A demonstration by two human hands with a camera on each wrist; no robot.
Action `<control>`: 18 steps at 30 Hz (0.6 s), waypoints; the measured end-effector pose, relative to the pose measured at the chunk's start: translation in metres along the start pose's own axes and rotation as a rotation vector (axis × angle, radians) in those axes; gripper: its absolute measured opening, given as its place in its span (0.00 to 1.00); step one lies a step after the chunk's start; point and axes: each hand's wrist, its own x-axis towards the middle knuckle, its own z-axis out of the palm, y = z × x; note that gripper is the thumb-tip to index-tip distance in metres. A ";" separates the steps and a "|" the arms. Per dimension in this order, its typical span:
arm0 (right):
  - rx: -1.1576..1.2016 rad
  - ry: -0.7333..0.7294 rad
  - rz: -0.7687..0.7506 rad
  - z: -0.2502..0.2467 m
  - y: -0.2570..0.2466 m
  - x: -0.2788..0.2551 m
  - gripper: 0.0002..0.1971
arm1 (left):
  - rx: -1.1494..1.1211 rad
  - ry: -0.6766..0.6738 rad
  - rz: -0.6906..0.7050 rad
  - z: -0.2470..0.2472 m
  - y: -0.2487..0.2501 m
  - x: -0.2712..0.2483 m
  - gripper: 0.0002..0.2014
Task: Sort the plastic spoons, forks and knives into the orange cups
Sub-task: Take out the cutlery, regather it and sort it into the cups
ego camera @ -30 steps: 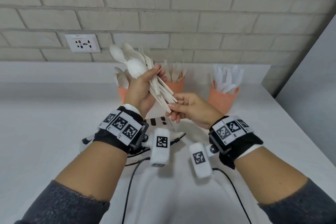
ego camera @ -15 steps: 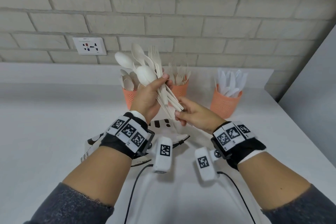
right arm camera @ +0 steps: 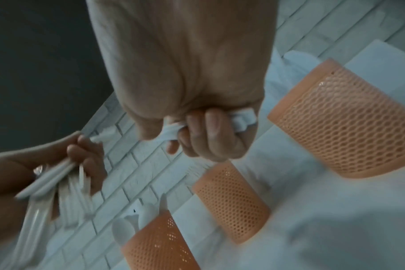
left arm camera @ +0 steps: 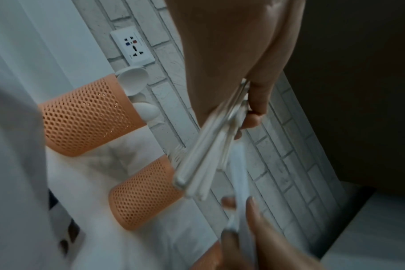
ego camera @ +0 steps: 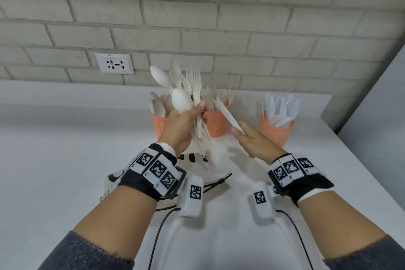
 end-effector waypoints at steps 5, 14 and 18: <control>-0.060 0.436 -0.194 -0.029 -0.004 0.009 0.09 | 0.065 -0.089 -0.065 0.020 -0.012 -0.010 0.03; 0.041 1.171 -0.269 -0.124 0.019 0.006 0.12 | 0.126 -0.139 -0.107 0.034 -0.026 -0.012 0.05; 0.147 1.053 -0.131 -0.124 0.044 0.014 0.10 | 0.139 -0.160 -0.126 0.038 -0.033 -0.009 0.04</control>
